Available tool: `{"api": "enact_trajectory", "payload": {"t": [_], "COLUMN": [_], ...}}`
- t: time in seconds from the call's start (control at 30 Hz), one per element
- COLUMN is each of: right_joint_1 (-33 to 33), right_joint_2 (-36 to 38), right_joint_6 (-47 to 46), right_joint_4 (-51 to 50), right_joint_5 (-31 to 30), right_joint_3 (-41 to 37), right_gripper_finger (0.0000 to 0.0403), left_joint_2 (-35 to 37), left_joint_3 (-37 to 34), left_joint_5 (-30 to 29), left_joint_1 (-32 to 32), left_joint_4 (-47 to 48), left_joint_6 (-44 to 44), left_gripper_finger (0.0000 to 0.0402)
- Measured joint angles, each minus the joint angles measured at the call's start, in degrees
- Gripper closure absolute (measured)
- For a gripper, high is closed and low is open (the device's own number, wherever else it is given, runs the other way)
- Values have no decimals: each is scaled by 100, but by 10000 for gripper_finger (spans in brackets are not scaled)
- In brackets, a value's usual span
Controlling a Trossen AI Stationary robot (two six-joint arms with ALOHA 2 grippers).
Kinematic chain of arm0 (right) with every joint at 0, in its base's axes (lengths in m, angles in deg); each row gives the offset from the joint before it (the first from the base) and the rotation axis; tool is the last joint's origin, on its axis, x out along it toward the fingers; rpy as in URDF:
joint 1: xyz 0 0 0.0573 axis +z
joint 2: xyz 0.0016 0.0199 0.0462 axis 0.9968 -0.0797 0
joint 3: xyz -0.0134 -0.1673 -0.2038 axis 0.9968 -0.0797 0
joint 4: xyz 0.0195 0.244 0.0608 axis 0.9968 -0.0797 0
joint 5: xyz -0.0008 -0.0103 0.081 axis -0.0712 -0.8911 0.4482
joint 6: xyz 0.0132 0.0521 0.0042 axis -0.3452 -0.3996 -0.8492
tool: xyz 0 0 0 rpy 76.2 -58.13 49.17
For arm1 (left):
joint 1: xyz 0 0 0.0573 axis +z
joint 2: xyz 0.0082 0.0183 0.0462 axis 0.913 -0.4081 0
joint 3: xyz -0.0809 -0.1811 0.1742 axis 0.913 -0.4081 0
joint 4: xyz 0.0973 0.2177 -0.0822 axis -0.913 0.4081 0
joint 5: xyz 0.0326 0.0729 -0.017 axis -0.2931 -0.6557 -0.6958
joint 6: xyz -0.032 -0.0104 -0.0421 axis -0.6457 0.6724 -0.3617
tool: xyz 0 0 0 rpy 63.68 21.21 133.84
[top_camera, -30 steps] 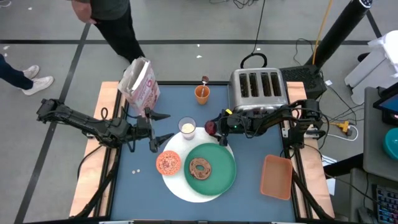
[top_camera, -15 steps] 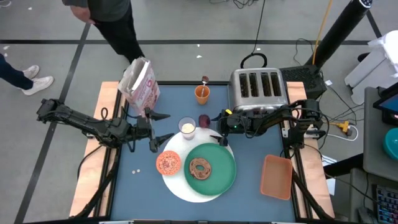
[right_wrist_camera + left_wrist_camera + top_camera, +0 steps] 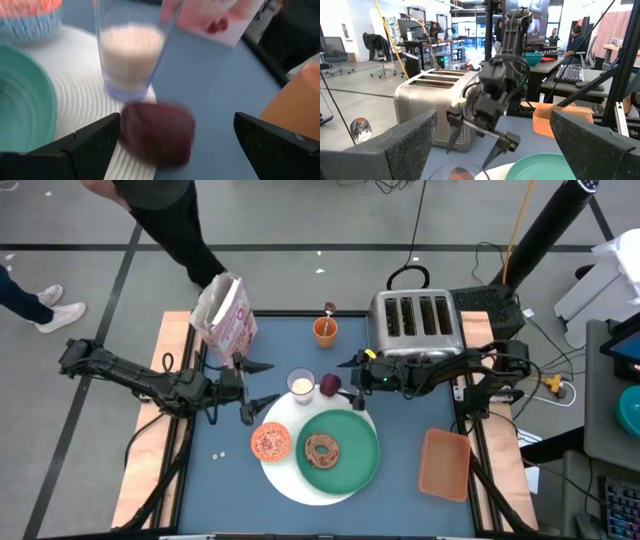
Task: Arrange a breakfast setting
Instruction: Put the blue spoon on the left side of the orange bowl
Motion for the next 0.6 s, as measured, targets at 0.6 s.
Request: {"api": "enact_trajectory", "payload": {"t": [0.6], "right_joint_1": [-78], "right_joint_2": [579], "right_joint_6": [-423], "right_joint_4": [1185], "right_joint_5": [-628], "right_joint_3": [239], "right_gripper_finger": [23], "left_joint_2": [2], "left_joint_3": [0], "left_joint_5": [1], "left_joint_1": [1], "left_joint_4": [1], "left_joint_6": [0], "left_gripper_finger": [9]}}
